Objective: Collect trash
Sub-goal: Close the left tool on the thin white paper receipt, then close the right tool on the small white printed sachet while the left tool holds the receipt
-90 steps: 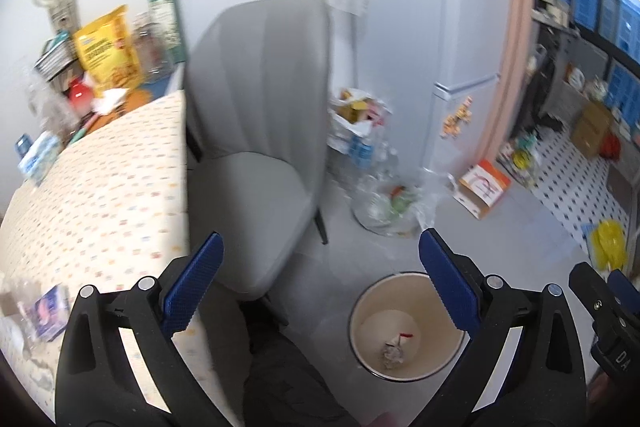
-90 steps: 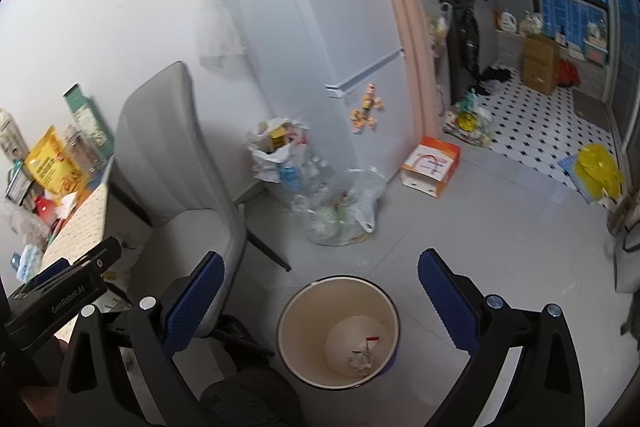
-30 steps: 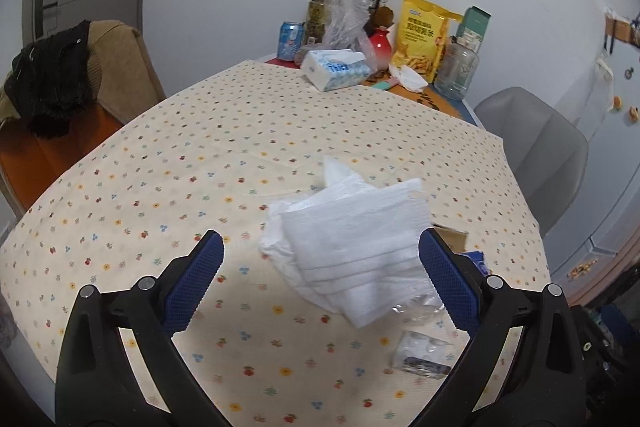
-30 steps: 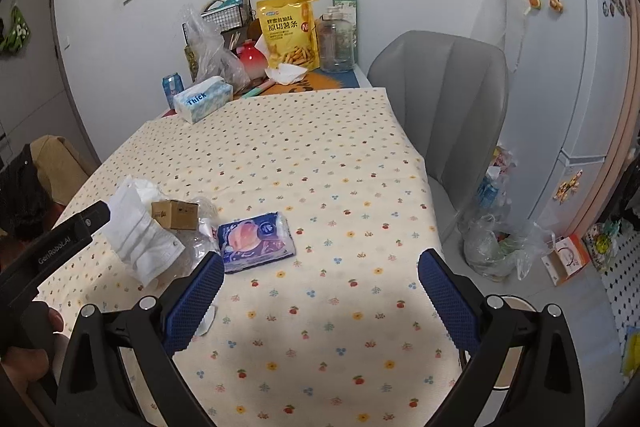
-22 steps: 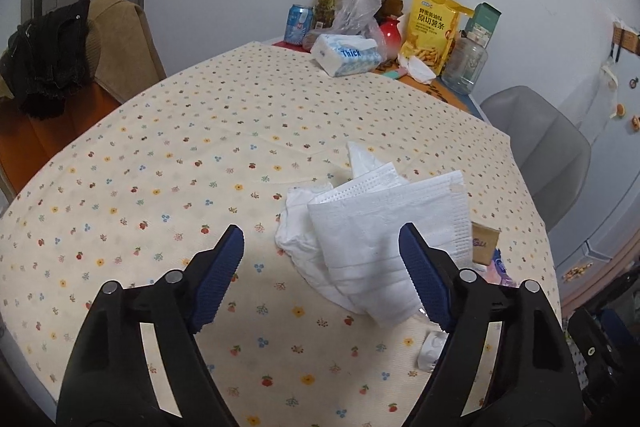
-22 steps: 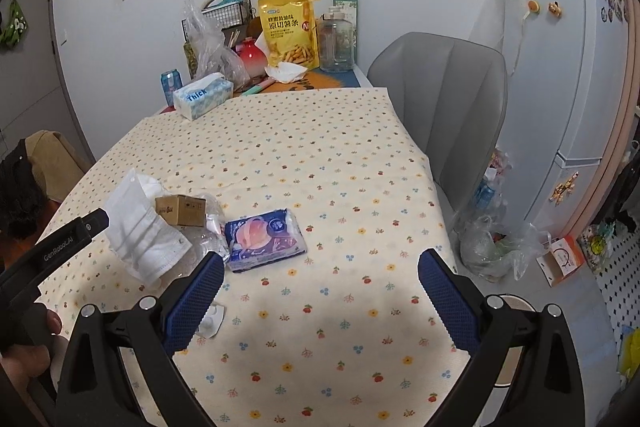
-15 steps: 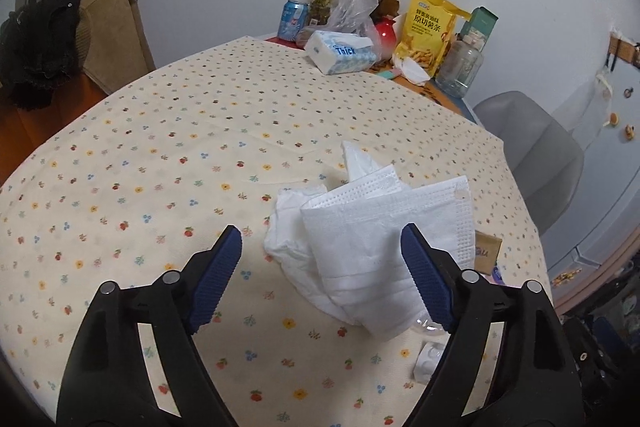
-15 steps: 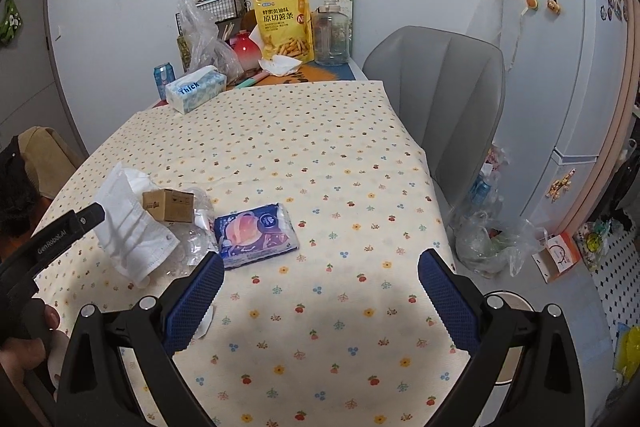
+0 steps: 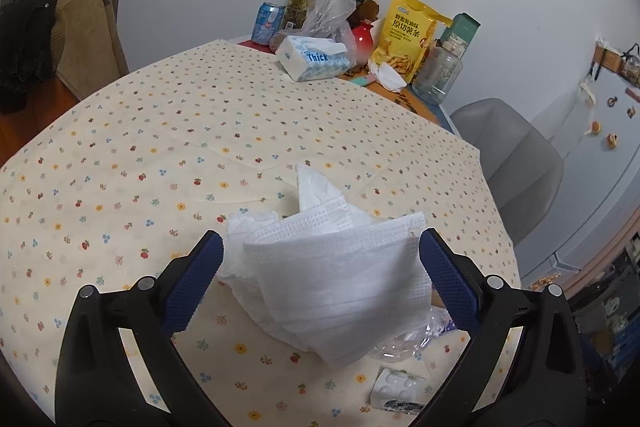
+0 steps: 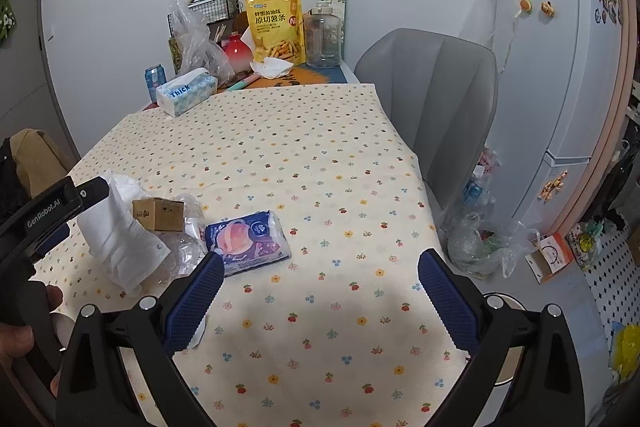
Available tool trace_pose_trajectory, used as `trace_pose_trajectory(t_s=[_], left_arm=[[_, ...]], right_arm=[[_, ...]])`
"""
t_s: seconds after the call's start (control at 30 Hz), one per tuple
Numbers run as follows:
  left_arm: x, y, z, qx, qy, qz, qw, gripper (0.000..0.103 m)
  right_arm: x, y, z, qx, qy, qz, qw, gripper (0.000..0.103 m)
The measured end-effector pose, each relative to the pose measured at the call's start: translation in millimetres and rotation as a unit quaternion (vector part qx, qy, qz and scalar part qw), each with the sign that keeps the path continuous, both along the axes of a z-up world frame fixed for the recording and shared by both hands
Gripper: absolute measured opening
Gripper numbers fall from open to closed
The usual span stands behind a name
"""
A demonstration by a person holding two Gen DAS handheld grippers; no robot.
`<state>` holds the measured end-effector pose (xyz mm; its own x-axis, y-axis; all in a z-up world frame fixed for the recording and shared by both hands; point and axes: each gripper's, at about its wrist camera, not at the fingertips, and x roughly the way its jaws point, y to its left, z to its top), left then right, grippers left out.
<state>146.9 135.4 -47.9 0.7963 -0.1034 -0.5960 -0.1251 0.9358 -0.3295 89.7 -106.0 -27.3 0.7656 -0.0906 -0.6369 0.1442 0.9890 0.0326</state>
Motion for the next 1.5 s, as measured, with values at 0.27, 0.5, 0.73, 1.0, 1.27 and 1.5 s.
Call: trace_pose_trajectory(t_s=[0.27,0.5,0.73,1.0,1.27,1.5], left_arm=[[8.2,-20.6,12.4,0.042,-0.004,-0.001,0.9991,0.097],[12.2,-32.8,-1.1,0.08,0.031,0.018,0.9962,0.097],[6.8,-28.4,-8.3,0.076,0.036,0.019,0.9963,0.067],[0.0,-16.9,-6.8,0.062,0.034,0.012,0.9974,0.002],[-17.9,11.8,20.4,0.06,-0.011,0.052,0.9968,0.001],[-27.8,38.9,22.7,0.075,-0.015,0.091,0.993,0.001]], right_arm=[[-1.8,-9.7,6.4,0.001,-0.008,-0.012,1.0,0.095],[-3.5,-20.7,1.1,0.008,-0.003,-0.022,1.0,0.095],[-2.3,-16.5,-5.1,0.014,0.002,-0.011,1.0,0.095],[-2.9,-1.9,-8.5,0.011,0.006,0.004,1.0,0.095],[-3.3,14.5,-7.6,0.008,0.006,0.021,1.0,0.095],[-3.0,40.7,-16.1,0.008,0.02,0.056,0.998,0.095]])
